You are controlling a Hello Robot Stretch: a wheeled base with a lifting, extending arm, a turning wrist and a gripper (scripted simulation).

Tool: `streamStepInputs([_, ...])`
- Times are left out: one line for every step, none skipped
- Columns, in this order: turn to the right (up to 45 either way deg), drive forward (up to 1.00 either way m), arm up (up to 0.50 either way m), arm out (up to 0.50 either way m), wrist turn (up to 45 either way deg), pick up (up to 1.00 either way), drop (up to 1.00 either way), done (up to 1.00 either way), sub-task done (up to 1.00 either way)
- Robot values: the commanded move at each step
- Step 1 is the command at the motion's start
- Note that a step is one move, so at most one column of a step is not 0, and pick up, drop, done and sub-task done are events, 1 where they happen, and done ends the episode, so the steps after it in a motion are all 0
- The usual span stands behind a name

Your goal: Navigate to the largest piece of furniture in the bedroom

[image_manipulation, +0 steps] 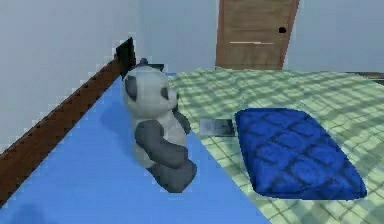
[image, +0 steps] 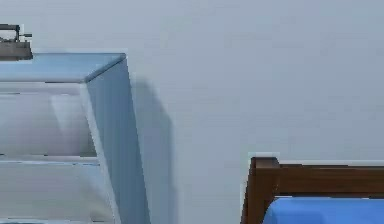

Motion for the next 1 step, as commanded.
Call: streamStepInputs([45.0,0.0,0.0,0.0,0.0,0.0,0.0,0.0,0.0])
